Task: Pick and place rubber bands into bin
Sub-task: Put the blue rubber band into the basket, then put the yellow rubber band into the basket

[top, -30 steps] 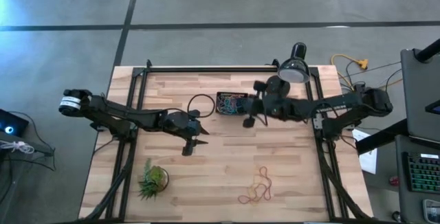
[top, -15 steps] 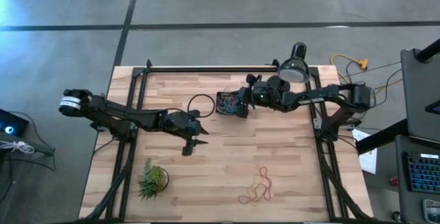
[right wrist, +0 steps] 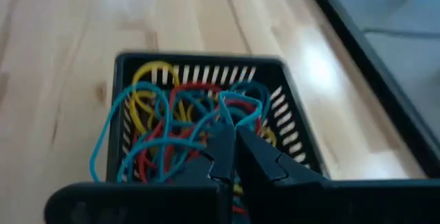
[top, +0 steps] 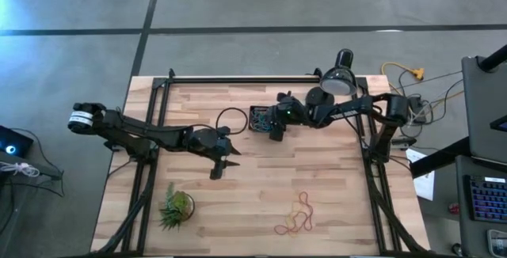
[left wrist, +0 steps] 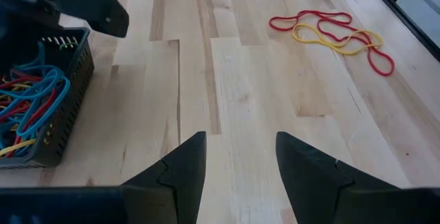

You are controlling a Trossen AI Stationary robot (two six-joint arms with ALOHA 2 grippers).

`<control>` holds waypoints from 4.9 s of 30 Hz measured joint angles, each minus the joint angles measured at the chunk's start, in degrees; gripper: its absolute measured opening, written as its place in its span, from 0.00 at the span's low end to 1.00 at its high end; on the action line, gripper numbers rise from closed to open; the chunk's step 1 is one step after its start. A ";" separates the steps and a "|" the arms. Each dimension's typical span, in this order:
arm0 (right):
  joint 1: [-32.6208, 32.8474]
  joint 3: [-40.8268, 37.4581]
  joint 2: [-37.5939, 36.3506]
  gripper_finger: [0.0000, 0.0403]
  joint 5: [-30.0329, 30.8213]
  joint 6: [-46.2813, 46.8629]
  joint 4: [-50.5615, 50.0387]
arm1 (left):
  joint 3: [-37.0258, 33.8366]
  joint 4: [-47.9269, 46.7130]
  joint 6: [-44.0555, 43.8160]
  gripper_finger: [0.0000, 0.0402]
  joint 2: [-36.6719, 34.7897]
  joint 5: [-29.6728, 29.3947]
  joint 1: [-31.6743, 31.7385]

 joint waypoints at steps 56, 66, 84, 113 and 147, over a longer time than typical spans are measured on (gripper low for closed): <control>28.33 -1.93 -29.98 0.50 -4.67 20.55 -38.16 | -0.02 0.60 -1.90 0.40 1.18 0.01 -0.10; 41.08 -13.07 -29.28 0.50 4.40 36.05 -27.26 | 0.01 22.57 -4.42 0.40 12.00 14.03 -1.53; 56.76 -17.90 -21.50 0.50 8.16 60.06 -25.96 | 13.92 26.42 2.10 0.40 31.08 20.93 -5.23; 59.92 16.19 12.32 0.50 7.79 41.84 -38.88 | 13.03 7.44 1.62 0.40 22.12 20.73 -6.19; 33.96 17.04 10.59 0.02 7.44 10.01 -35.80 | 2.43 3.58 0.03 0.40 2.84 10.09 -8.49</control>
